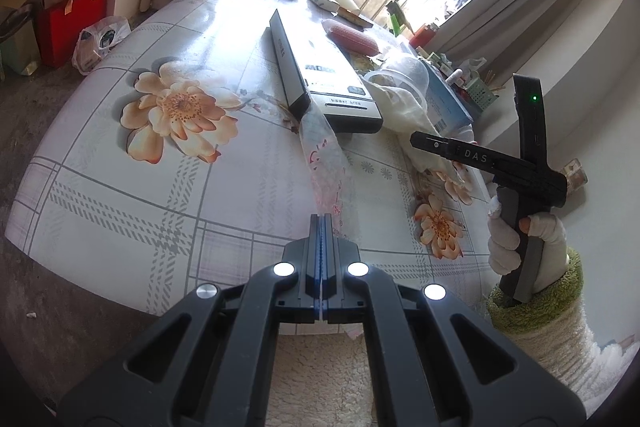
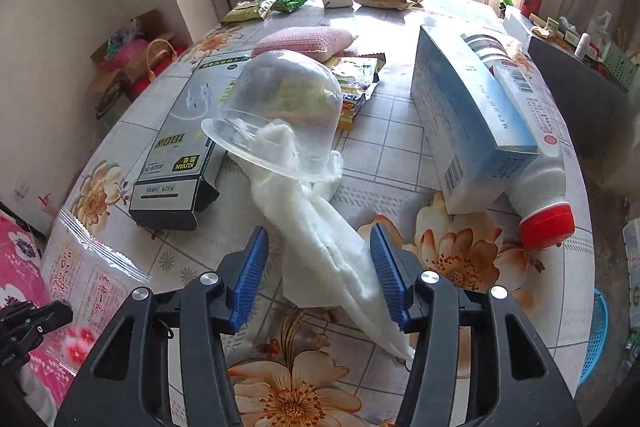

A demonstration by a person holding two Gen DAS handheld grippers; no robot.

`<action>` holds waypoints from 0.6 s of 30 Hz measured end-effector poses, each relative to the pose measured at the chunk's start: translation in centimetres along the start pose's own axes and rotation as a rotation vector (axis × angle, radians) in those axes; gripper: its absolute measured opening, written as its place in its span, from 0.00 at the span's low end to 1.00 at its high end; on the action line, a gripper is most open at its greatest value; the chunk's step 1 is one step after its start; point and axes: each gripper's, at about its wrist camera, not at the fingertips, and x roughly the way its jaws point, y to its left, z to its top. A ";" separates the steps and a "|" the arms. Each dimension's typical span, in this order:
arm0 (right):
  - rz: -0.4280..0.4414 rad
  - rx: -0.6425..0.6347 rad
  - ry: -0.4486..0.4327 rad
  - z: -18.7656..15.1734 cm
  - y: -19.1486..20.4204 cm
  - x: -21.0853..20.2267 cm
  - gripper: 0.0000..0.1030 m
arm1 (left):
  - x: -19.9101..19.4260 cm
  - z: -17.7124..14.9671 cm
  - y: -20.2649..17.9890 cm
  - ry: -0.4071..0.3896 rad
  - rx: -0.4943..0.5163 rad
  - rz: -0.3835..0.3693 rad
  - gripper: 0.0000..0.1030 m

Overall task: Collect trash
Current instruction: 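Close the right tool on the white cloth while the left tool holds the clear bag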

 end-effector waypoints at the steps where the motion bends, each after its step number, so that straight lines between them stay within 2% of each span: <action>1: -0.008 0.000 0.007 -0.3 0.0 0.1 0.30 | 0.0 0.0 0.0 0.000 0.000 0.000 0.00; 4: 0.018 0.008 0.008 -1.2 0.1 -0.8 0.15 | 0.2 0.0 -0.1 0.003 0.000 0.001 0.00; 9: 0.101 0.046 -0.011 -3.4 0.2 -3.7 0.12 | 0.2 0.2 -0.2 0.000 0.007 0.002 0.00; 14: 0.245 0.172 -0.028 -5.2 -1.2 -6.0 0.12 | 0.0 0.1 -0.4 -0.009 0.011 0.000 0.00; 18: 0.440 0.277 -0.069 -5.6 -2.3 -7.9 0.11 | -0.3 0.0 -0.5 -0.020 0.011 -0.004 0.00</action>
